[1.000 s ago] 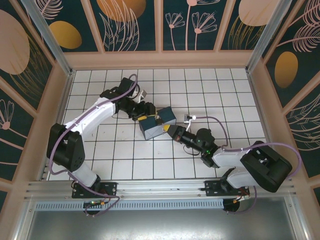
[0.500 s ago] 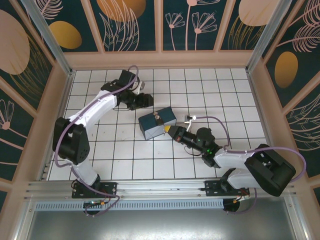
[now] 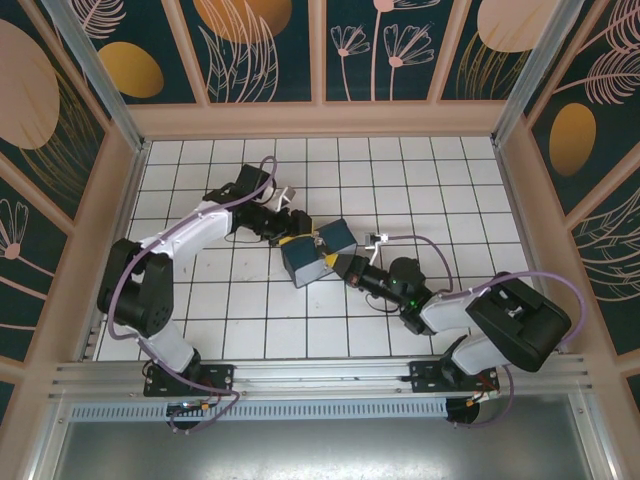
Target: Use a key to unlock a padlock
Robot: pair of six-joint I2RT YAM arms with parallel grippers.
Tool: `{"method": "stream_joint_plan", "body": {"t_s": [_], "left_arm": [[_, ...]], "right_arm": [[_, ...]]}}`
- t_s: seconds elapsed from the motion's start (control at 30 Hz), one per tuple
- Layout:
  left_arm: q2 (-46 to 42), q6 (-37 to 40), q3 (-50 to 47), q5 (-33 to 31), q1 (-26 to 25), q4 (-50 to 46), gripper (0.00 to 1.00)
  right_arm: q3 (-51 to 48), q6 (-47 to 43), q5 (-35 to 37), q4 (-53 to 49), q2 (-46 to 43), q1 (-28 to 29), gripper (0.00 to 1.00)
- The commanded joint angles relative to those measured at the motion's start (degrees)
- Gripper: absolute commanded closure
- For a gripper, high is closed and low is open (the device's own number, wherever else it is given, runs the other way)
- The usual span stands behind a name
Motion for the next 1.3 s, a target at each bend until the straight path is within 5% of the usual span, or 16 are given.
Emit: {"method": "stream_joint_plan", "body": {"t_s": [0.0,0.33,0.63,0.87,1.07,1.27], "left_arm": [[-2.66,-3.0,-1.23,3.27,-0.08,1.89,0.37],[-6.29,-8.59,-5.55,6.45,-0.58,3.93,0.38],[0.76,5.54,9.16,-12.27,-0.88,-7.88,0.39],[2.09,12.73,10.65,-16.86,-4.87,-10.45,0.3],[1.25,11.66,8.78,-17.18,-4.86,-10.37,0.29],[-0.03,8.75,6.84,-15.99,-4.87,-8.03,0.29]], "right_arm": [[-2.08,-0.26,1.42,-1.17,-4.45,0.18,1.0],[-2.38,-5.81,-10.77,-6.25,-10.0,-10.56,1.0],[-6.13,-2.06,-15.11,-7.77,-15.81,-8.78,1.0],[-7.09,1.47,-16.26,3.77,-7.51,-8.52,1.0],[-6.05,5.9,-15.7,16.26,1.99,-7.2,1.0],[-5.36,5.8,-12.15,16.5,3.09,-4.38,1.0]]}}
